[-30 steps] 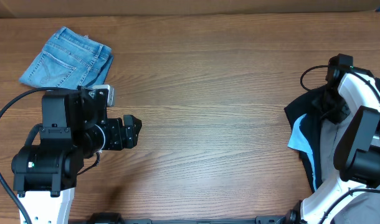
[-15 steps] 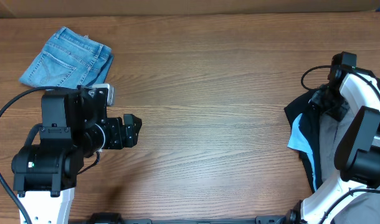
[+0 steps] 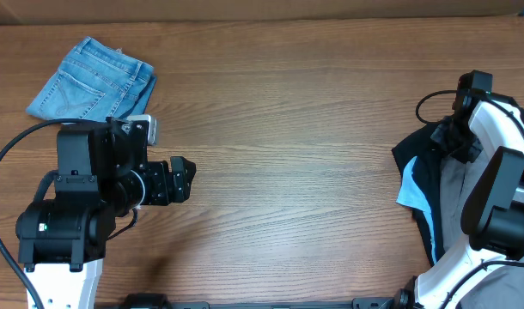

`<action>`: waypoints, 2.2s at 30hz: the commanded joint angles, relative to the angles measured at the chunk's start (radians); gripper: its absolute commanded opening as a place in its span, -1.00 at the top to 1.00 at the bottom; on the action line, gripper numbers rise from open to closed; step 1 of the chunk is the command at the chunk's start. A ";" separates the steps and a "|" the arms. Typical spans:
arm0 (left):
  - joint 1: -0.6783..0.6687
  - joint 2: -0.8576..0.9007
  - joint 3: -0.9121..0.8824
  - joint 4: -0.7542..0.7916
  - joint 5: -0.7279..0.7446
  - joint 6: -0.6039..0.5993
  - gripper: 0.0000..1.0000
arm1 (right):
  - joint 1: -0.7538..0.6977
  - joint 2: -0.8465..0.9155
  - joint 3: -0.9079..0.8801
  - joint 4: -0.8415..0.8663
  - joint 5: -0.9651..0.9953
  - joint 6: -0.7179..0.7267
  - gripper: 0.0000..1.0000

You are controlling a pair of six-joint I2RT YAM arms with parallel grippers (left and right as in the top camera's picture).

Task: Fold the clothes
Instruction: 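Grasp the waistband edge of the grey shorts with the right gripper, then lift the grey shorts and drag them left to the table center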

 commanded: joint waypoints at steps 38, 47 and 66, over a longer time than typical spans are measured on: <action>0.010 -0.031 0.570 -0.185 -0.132 -0.045 -0.80 | 1.028 -0.174 0.900 -0.524 -0.130 0.016 -0.24; 0.010 -0.018 0.578 -0.219 -0.126 -0.037 -0.86 | 1.014 -0.290 0.902 -0.577 0.098 0.141 -0.64; -0.401 0.350 0.386 -0.185 -0.348 -0.010 -0.69 | 0.774 -0.629 0.902 -0.563 -0.085 0.181 -0.81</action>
